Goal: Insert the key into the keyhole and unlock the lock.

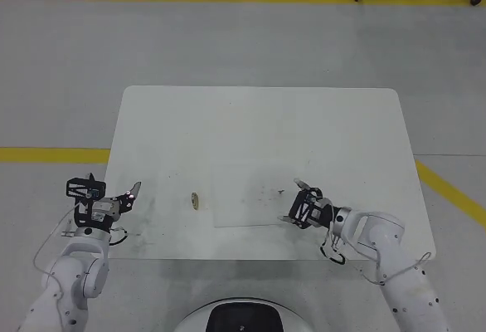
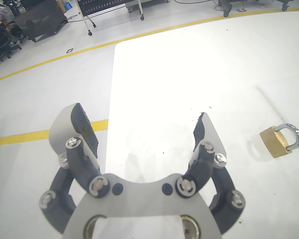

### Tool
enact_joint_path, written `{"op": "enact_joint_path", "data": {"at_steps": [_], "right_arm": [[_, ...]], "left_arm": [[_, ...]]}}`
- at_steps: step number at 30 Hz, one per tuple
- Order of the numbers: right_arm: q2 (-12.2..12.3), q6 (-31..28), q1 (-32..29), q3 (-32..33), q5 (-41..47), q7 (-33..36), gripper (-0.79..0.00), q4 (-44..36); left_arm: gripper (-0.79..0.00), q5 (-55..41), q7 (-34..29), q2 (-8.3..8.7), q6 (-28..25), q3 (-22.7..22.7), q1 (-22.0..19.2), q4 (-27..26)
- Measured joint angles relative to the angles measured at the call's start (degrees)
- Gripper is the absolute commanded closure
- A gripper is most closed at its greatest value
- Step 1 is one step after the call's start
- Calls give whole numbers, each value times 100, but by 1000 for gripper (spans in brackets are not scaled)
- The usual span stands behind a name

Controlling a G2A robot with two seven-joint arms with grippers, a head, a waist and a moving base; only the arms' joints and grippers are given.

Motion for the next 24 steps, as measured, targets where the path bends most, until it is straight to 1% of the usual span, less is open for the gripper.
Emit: {"op": "enact_joint_path", "data": {"at_steps": [3, 8, 9, 10, 11, 12, 17, 24], "right_arm": [[-23, 3, 319, -203, 3, 365, -363, 135], [-57, 37, 654, -506, -4, 840, -339, 297], [-63, 18, 722, -568, -9, 931, -283, 338], [-67, -2, 768, -612, -2, 979, -191, 367], [-70, -49, 823, -662, 21, 1011, -129, 403], [-70, -70, 860, -688, 25, 1032, 0, 427], [-55, -80, 930, -778, -169, 1083, 0, 380], [27, -37, 729, -644, -623, 892, 0, 56]], "left_arm": [[-785, 0, 0, 0, 0, 0, 0, 0], [-785, 0, 0, 0, 0, 0, 0, 0], [-785, 0, 0, 0, 0, 0, 0, 0], [-785, 0, 0, 0, 0, 0, 0, 0], [-785, 0, 0, 0, 0, 0, 0, 0], [-785, 0, 0, 0, 0, 0, 0, 0], [-785, 0, 0, 0, 0, 0, 0, 0], [-785, 0, 0, 0, 0, 0, 0, 0]]}}
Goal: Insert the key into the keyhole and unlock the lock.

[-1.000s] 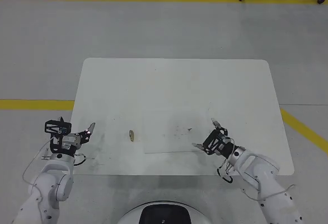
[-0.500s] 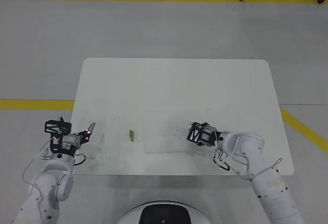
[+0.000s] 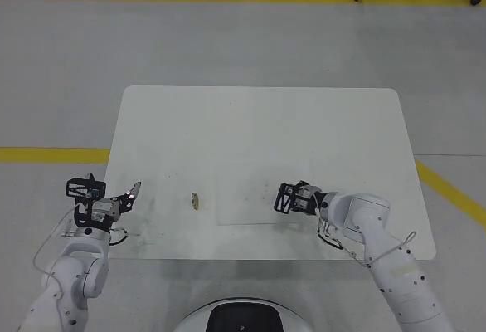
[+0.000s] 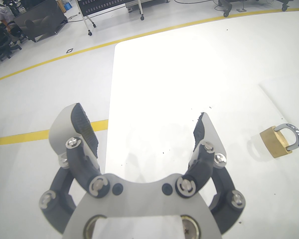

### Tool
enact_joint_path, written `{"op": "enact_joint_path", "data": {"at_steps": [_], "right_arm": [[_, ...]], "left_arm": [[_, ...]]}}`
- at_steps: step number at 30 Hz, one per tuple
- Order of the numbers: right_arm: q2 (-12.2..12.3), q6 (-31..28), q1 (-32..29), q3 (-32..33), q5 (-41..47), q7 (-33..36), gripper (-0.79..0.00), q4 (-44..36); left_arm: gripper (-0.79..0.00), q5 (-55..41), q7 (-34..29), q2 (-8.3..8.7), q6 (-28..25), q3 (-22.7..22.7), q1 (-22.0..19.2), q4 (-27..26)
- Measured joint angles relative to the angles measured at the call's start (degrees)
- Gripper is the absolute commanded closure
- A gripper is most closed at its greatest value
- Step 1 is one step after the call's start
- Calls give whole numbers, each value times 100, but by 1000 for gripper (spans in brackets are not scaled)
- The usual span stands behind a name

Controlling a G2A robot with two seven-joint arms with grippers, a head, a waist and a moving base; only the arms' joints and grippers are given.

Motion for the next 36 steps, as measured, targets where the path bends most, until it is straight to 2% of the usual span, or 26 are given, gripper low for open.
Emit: {"op": "enact_joint_path", "data": {"at_steps": [5, 11, 20, 28, 36], "right_arm": [[25, 97, -103, 122, 129, -169, 0, -93], [16, 266, -142, 357, 1025, -411, 0, 111], [-41, 378, 198, 530, 3222, -259, 0, 969], [-54, 253, 372, 559, 4603, -235, 0, 1549], [-51, 71, 580, 483, 6832, 575, 0, 2348]], "left_arm": [[-785, 0, 0, 0, 0, 0, 0, 0], [-785, 0, 0, 0, 0, 0, 0, 0], [-785, 0, 0, 0, 0, 0, 0, 0], [-785, 0, 0, 0, 0, 0, 0, 0], [-785, 0, 0, 0, 0, 0, 0, 0]]}}
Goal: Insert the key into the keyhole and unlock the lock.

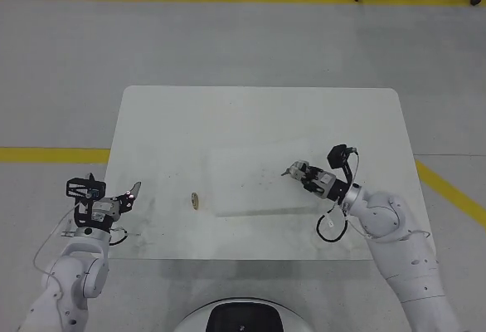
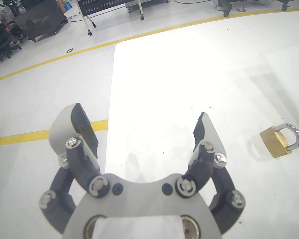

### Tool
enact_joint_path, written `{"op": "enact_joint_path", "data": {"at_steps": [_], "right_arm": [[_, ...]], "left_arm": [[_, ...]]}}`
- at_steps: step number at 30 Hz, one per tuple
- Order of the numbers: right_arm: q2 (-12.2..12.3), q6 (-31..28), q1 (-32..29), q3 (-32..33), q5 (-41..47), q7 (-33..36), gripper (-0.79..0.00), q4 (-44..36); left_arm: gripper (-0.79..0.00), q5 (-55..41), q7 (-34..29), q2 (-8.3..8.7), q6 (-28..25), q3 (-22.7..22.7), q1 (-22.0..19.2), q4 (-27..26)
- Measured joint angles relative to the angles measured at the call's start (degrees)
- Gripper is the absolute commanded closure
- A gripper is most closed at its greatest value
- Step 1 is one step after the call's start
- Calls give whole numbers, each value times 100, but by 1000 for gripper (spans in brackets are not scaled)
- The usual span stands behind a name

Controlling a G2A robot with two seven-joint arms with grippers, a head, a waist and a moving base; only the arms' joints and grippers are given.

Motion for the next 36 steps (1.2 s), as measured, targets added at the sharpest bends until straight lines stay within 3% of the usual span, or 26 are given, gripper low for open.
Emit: {"op": "enact_joint_path", "data": {"at_steps": [3, 6, 11, 26, 32, 36], "right_arm": [[12, 86, 139, -51, 960, 521, 0, 293], [31, 227, 207, -29, 1289, 726, 0, 374], [64, 245, 122, 72, 735, 405, 0, 226], [64, 241, 118, 73, 750, 403, 0, 222], [37, 245, 44, -89, 1014, 383, 0, 61], [6, 94, 64, -303, 1729, 577, 0, 72]], "left_arm": [[-785, 0, 0, 0, 0, 0, 0, 0], [-785, 0, 0, 0, 0, 0, 0, 0], [-785, 0, 0, 0, 0, 0, 0, 0], [-785, -65, 28, -2, -70, -1, 2, -35], [-785, -420, -5, 10, -1064, 171, -58, -570], [-785, -1397, -323, 46, -2505, 335, -344, -745]]}}
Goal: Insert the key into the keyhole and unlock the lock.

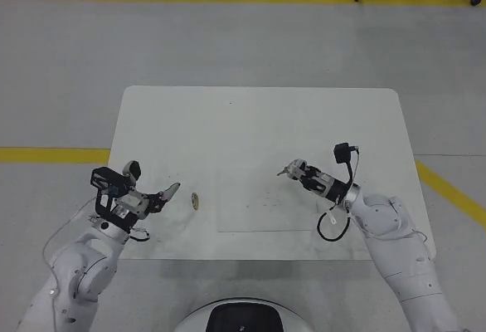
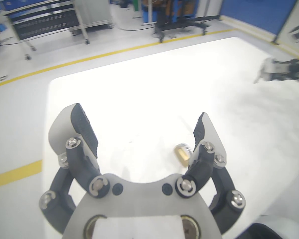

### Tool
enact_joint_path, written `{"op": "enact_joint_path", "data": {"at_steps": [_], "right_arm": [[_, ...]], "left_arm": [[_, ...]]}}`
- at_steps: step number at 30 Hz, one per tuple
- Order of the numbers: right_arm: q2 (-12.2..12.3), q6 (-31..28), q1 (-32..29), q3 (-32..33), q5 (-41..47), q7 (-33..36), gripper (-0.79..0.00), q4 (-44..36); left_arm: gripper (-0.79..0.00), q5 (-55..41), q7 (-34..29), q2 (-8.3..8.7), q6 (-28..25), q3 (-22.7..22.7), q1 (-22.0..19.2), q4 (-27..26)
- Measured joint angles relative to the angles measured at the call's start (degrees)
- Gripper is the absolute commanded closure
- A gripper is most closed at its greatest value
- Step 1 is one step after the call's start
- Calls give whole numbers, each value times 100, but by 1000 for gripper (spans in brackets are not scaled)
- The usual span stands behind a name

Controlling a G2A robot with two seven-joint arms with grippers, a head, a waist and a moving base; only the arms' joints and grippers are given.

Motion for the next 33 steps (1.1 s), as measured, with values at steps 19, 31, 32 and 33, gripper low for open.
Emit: {"op": "enact_joint_path", "data": {"at_steps": [19, 31, 32, 33], "right_arm": [[-60, 83, 149, -508, 2352, 996, 0, 131], [-165, 312, 518, -971, 3816, 1810, 0, 64], [-172, 327, 525, -990, 3816, 1784, 0, 38], [-182, 354, 534, -1018, 3797, 1746, 0, 3]], "left_arm": [[-785, -5184, -2291, 199, -2860, 1049, -1001, 1156], [-576, -9525, -5902, 265, -1464, 2108, -3022, 2888], [-582, -9411, -5857, 248, -1500, 2176, -3065, 2924], [-588, -9273, -5790, 227, -1539, 2265, -3108, 2956]]}}
